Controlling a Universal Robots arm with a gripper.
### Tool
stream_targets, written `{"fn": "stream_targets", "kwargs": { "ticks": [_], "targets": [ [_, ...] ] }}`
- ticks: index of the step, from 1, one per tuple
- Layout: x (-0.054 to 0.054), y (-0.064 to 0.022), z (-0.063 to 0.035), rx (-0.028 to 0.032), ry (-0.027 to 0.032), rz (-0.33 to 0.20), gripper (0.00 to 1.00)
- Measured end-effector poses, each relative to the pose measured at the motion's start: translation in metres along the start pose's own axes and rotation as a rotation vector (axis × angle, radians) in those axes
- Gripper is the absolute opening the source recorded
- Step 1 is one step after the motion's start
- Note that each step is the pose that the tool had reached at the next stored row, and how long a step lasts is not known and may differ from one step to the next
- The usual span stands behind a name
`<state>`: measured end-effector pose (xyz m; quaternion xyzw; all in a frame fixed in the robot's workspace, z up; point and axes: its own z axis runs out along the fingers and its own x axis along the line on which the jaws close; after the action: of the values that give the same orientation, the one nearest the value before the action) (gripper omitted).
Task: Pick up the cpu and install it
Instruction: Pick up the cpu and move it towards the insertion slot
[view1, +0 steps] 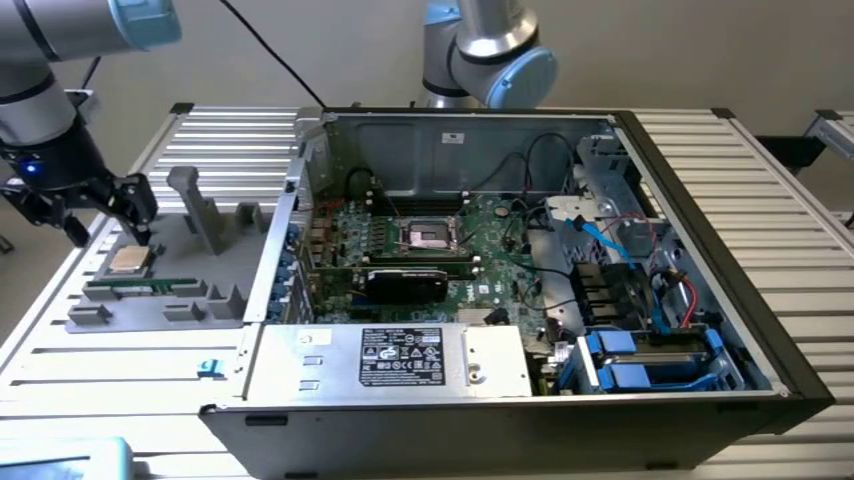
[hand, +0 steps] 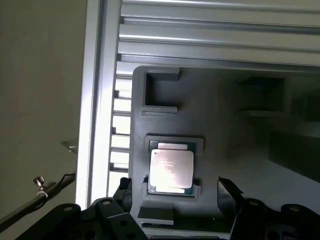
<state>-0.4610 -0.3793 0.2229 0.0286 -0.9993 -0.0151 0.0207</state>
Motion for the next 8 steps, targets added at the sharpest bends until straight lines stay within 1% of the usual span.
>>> {"fn": "stream_targets", "kwargs": {
  "ticks": [2,4,8],
  "targets": [
    [0.000,-0.0001,0.0036,-0.0027,-0.0001,0.000,0.78],
    [0.000,-0.0002,0.0073,-0.0069,-0.0006,0.002,0.78],
    [-0.001,-0.0005,0.0145,-0.0116,-0.0009,0.008,0.78]
  ]
}}
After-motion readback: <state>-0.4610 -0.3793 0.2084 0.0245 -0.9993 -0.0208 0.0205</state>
